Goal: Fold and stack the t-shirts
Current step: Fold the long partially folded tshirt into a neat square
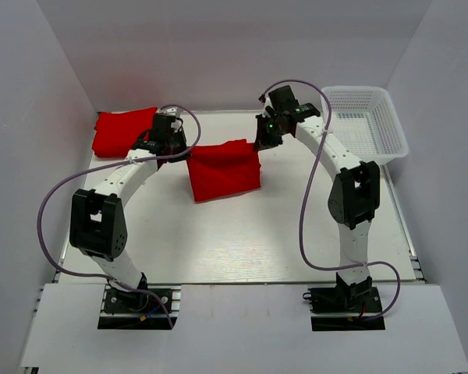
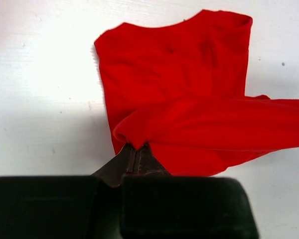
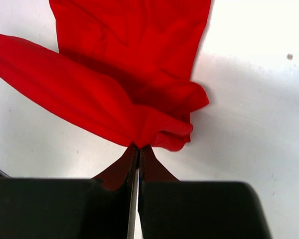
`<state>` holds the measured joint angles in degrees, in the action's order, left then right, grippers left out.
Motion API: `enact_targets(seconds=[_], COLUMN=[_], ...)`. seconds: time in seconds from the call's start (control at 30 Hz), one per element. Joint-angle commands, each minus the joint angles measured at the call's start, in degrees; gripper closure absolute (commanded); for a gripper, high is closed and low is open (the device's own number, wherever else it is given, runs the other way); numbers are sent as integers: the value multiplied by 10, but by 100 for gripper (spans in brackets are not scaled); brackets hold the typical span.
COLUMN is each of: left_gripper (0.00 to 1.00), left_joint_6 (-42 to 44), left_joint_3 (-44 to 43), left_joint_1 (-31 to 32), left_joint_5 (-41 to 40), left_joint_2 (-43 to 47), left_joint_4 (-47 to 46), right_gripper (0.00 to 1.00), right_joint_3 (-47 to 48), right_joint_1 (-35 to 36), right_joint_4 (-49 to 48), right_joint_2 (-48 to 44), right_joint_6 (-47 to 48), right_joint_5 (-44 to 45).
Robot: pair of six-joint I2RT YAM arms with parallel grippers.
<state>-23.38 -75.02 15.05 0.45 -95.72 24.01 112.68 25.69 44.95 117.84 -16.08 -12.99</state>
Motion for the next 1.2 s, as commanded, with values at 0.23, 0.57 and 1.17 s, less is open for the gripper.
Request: enact_targets(seconds=[0.23,0.57,1.17], left_gripper=[100,100,0], left_joint_6=[50,62,68], left_joint_3=[-12,-6,-47], left_joint_1=[-19,-29,-40], left_joint_5=[16,34,27], left_joint_2=[-46,-104,-110], left_joint_4=[-113,-198,-151], right_gripper=[100,100,10], right_joint_3=[47,4,-14], right_joint_1=[-20,-30,-36], right_joint_4=[-90,-229,-283], right_joint_2=[65,107,82], right_joint_6=[3,-3,-10], right_joint_5=[-24,-36,-32])
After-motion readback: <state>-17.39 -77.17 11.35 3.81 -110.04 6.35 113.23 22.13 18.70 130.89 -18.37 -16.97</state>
